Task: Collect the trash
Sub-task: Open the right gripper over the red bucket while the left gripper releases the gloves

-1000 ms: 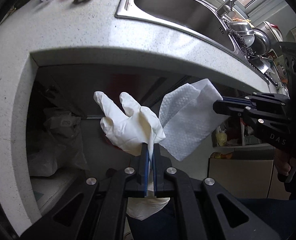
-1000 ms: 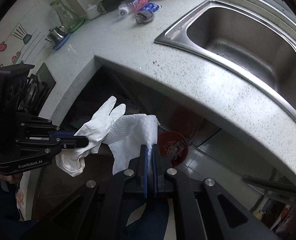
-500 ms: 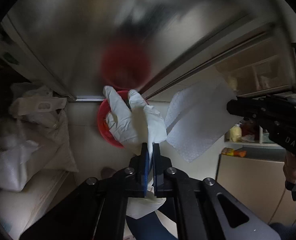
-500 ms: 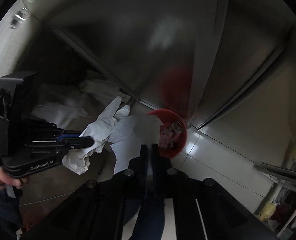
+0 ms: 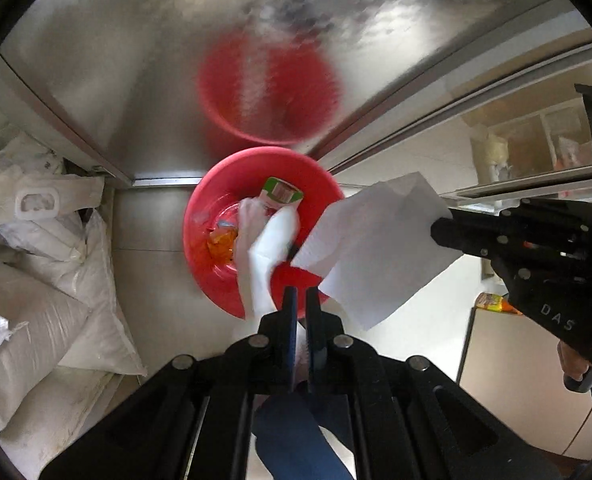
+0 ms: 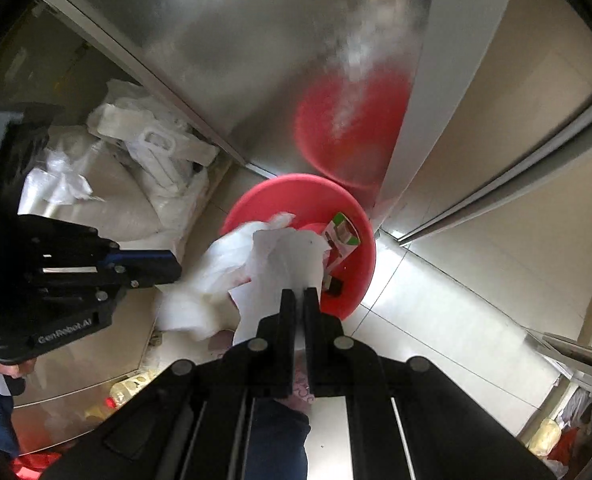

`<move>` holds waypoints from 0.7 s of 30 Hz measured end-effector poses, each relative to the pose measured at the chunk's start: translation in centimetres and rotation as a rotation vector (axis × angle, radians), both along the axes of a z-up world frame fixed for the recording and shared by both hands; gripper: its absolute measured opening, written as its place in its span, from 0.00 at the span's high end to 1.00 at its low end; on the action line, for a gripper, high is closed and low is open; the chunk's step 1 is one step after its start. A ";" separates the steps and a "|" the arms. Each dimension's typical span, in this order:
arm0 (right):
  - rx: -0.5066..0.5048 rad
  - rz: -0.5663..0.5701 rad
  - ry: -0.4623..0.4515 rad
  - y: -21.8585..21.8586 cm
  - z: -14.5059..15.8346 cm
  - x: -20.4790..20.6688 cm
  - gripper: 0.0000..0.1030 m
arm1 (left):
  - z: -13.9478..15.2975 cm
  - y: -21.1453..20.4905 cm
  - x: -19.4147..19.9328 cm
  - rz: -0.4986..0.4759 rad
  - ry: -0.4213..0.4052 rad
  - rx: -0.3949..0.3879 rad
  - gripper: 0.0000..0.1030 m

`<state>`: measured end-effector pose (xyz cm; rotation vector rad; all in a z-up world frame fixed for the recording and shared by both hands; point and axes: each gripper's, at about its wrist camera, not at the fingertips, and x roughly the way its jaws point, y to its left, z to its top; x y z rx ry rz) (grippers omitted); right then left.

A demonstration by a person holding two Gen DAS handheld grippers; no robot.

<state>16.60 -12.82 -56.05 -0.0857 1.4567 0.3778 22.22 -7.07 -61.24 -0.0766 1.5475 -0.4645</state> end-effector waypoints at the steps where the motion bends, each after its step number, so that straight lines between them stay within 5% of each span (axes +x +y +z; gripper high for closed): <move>1: -0.001 -0.003 0.001 0.2 -0.1 -0.2 0.96 | -0.5 0.0 0.0 -0.001 -0.006 0.007 0.97; 7: 0.013 -0.016 0.031 -1.2 -2.0 -0.3 0.96 | -3.5 0.3 0.1 -0.002 0.017 0.024 0.97; 10: 0.005 -0.021 0.018 -1.2 -2.3 -0.2 0.91 | -3.8 0.5 -0.2 0.001 0.024 0.034 0.89; 11: -0.009 -0.018 0.011 -1.0 -2.4 -0.2 0.86 | -4.0 0.4 -0.3 0.003 0.029 0.042 0.78; 13: -0.019 -0.019 -0.003 -1.5 -1.9 -0.3 0.56 | -4.2 0.7 -0.3 0.007 0.058 0.047 0.50; 14: -0.014 -0.024 -0.013 -1.4 -1.9 -0.4 0.52 | -4.5 0.9 -0.2 0.010 0.066 0.047 0.34; 21: -0.004 -0.048 -0.028 -1.8 -0.6 -0.8 0.40 | -2.8 1.6 -0.5 0.002 0.027 0.077 0.26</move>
